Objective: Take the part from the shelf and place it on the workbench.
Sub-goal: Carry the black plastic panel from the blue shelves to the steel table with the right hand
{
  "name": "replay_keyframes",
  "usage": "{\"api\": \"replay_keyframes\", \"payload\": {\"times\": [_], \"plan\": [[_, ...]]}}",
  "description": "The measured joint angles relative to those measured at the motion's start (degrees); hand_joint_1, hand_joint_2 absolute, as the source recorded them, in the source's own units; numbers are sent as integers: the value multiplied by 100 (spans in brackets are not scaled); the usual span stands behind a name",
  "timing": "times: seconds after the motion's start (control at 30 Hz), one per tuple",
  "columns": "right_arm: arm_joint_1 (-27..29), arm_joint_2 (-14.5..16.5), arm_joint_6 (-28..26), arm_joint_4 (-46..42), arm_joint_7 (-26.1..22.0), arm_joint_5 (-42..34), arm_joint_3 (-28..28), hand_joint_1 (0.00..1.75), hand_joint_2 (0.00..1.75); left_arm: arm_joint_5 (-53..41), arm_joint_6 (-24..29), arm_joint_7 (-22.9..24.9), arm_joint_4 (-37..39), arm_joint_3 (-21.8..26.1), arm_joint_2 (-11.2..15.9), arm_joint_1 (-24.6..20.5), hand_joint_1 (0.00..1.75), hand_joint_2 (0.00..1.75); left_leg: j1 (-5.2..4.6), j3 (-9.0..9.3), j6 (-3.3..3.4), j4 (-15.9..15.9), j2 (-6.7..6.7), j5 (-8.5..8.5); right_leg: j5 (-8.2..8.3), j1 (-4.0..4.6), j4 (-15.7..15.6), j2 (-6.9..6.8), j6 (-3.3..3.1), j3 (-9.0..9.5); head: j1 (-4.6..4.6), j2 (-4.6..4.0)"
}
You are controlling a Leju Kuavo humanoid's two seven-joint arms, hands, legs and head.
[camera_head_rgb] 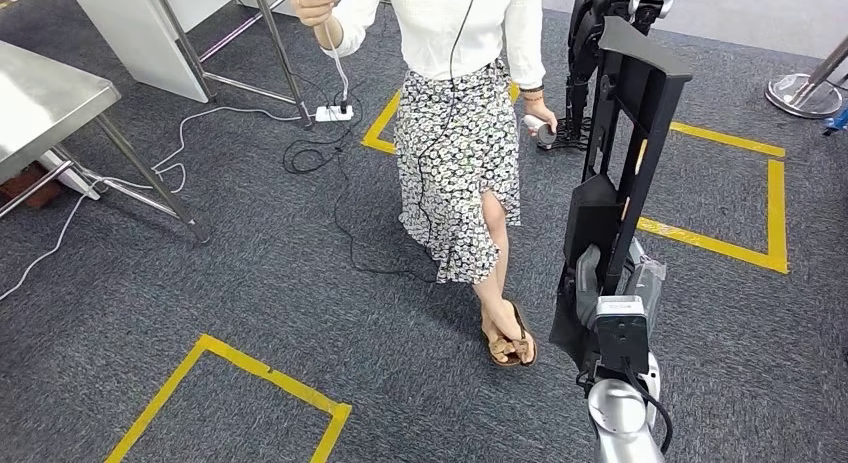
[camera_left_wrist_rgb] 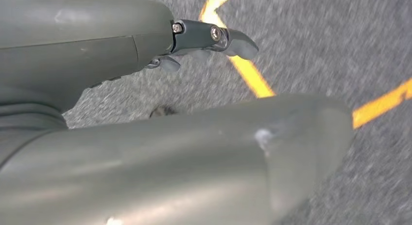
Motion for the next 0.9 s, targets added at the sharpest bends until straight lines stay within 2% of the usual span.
{"api": "replay_keyframes", "payload": {"times": [0.03,0.1,0.17,0.2,0.23,0.27,0.3,0.33,0.37,0.4,0.43,0.5,0.57,0.6,0.63,0.7,0.73,0.77,0.8,0.87,0.9], "plan": [[-6,10,0,8,-1,1,2,175,175,2,9,0,-1,2,6,3,0,0,-5,101,21,-145,-34,42,-2,4,-22,-15,6,26,-2,0],[-36,22,-1,19,-4,2,3,175,175,-3,18,4,0,6,-1,2,0,0,29,315,111,-435,-109,145,-81,28,139,85,-4,-26,-6,0],[-55,16,-2,34,-6,2,2,175,175,-10,19,13,1,8,-25,-15,0,0,67,399,155,-542,-201,189,-298,14,779,241,-22,-393,-2,0],[-53,10,-2,44,-5,1,2,175,175,-12,18,16,2,9,-39,-25,0,0,77,399,149,-537,-254,184,-395,-6,1129,275,-7,-616,3,0],[-44,2,-2,56,-3,1,2,175,175,-14,15,19,3,9,-54,-27,0,0,90,398,125,-525,-315,168,-426,-33,1354,287,34,-784,4,0],[-39,-4,-2,67,-2,1,2,175,175,-14,14,21,5,9,-71,-23,0,0,108,397,91,-499,-368,147,-366,-65,1368,289,99,-845,3,0],[-40,-8,-2,73,-1,1,2,175,175,-15,13,24,8,10,-84,-17,0,0,139,389,37,-444,-419,109,-214,-103,1145,289,188,-778,4,0],[-44,-10,-2,76,0,2,2,175,175,-15,12,26,10,12,-93,-13,0,0,175,369,-34,-352,-464,53,-33,-146,780,297,282,-629,8,0],[-53,-10,-2,81,2,3,2,175,175,-14,12,26,9,13,-92,-10,0,0,192,324,-115,-233,-502,-21,100,-168,477,322,348,-485,19,0],[-62,-8,-2,84,1,4,3,175,175,-15,12,26,8,15,-86,-9,0,0,210,268,-186,-97,-534,-103,179,-181,262,344,352,-376,30,0],[-62,-7,-2,88,3,5,2,175,175,-15,12,24,6,16,-78,-10,0,0,214,217,-236,7,-554,-167,186,-174,195,360,312,-335,33,0],[-63,-5,-2,91,5,4,1,175,175,-15,12,21,5,20,-70,5,0,0,237,165,-272,105,-578,-229,157,-146,236,355,179,-344,26,0],[-68,-5,-2,92,8,4,-1,175,175,-15,8,20,7,22,-70,28,0,0,276,135,-311,200,-523,-296,156,-138,231,339,117,-331,14,0],[-71,-4,-2,93,8,5,-1,175,175,-15,5,20,8,22,-71,33,0,0,296,67,-343,361,-462,-390,154,-137,226,333,98,-322,10,0],[-72,-5,-2,93,7,6,-1,175,175,-15,2,19,9,22,-73,32,0,0,315,-60,-377,628,-392,-528,149,-126,223,322,82,-312,5,0],[-70,-7,-2,93,7,7,-1,175,175,-15,-5,18,10,22,-77,29,0,0,346,-431,-420,1313,-305,-813,132,-96,223,290,60,-308,3,0],[-68,-8,-2,93,7,7,-1,175,175,-15,-8,18,11,22,-80,31,0,0,356,-593,-422,1570,-291,-876,122,-79,223,269,48,-306,2,0],[-67,-8,-2,93,7,7,-1,175,175,-15,-10,18,12,22,-82,33,0,0,359,-669,-407,1645,-286,-834,111,-61,223,249,35,-300,3,0],[-68,-8,-2,93,7,7,-1,175,175,-15,-11,18,13,22,-85,35,0,0,356,-656,-377,1549,-285,-711,101,-45,222,229,23,-288,3,0],[-71,-8,-2,92,6,7,-1,175,175,-15,-11,19,13,22,-82,34,0,0,307,-334,-262,842,-228,-309,78,-24,206,192,9,-236,6,0],[-71,-9,-2,91,3,8,-1,175,175,-15,-11,19,13,22,-77,30,0,0,272,-171,-217,519,-175,-183,72,-17,182,171,11,-206,10,0]]}}
